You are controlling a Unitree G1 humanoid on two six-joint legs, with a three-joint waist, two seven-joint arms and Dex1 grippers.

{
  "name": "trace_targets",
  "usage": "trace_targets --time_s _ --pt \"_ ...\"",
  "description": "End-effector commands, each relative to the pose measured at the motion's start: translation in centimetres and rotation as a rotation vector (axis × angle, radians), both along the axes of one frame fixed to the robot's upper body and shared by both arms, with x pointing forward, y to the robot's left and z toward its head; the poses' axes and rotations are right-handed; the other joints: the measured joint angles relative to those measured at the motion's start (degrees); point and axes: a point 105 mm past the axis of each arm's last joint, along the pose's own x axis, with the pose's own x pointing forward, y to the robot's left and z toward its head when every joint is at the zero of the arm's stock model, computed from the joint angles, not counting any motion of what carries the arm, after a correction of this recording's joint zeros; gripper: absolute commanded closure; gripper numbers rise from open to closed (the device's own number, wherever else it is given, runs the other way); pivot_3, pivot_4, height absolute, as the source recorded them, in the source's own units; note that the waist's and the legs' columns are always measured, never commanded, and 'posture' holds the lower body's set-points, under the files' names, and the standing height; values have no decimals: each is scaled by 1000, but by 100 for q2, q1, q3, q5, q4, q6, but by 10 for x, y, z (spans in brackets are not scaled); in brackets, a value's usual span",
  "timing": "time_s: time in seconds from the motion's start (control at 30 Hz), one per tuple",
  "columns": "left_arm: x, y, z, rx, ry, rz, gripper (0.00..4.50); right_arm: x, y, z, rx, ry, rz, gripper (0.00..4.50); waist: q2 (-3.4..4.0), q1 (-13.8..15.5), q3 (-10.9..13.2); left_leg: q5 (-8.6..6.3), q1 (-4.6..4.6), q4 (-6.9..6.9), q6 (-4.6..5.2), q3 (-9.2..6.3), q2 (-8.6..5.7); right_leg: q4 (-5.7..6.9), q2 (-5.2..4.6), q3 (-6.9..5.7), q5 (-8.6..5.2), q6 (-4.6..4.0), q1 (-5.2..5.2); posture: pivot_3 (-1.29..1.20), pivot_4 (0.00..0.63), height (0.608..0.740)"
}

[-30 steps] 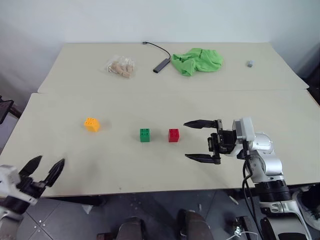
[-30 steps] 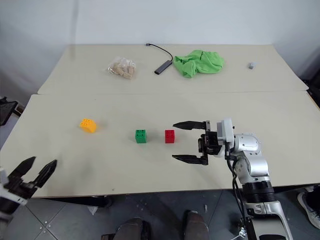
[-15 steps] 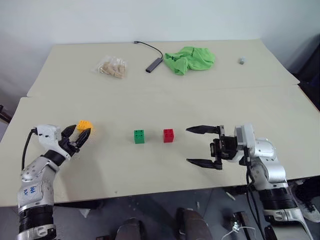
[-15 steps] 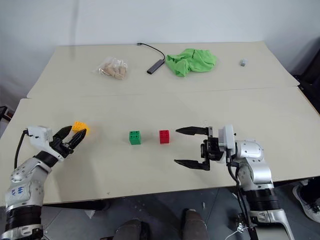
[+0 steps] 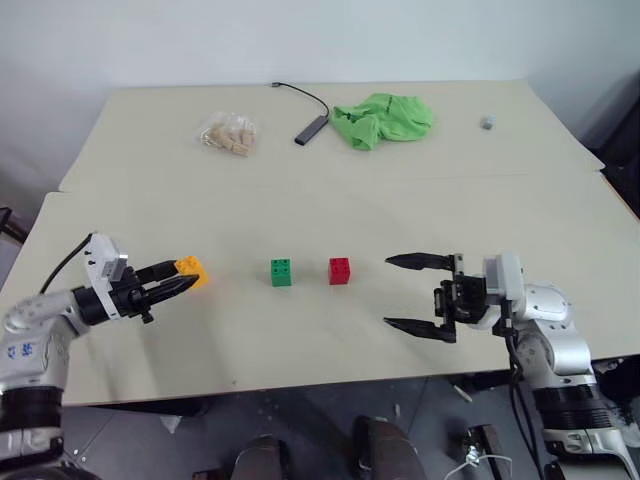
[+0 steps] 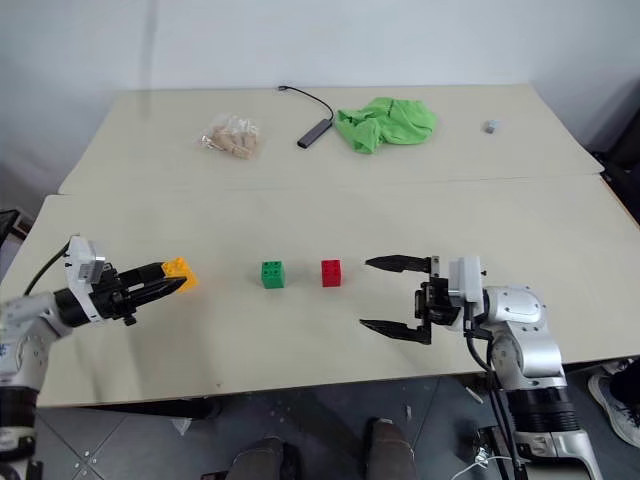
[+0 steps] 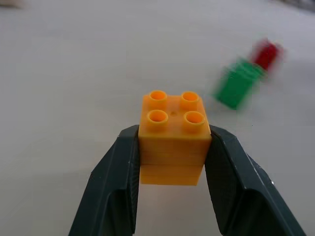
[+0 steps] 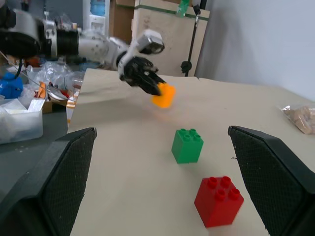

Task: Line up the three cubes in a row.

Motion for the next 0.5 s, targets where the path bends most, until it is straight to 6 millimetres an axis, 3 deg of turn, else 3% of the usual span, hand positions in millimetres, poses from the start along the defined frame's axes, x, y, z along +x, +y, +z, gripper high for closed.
trace_targets --time_s 0.03,0.23,0.5 --pt "4 -9 -8 116 -6 -165 3019 -2 -5 7 4 -29 -11 0 1 21 0 0 0 1 0 1 -1 1 0 1 0 0 0 0 150 740" --pt "34 -30 -8 146 -51 -243 3019 -5 -7 7 -3 -21 -29 0 -1 0 0 0 -4 1 0 1 -2 2 2 -3 2 3 -2 0 150 740" --pt "31 -34 -22 239 69 -368 3019 -10 -16 7 -34 2 -41 0 -2 -39 1 0 -1 -3 1 1 -2 3 2 -3 3 5 -2 0 150 740"
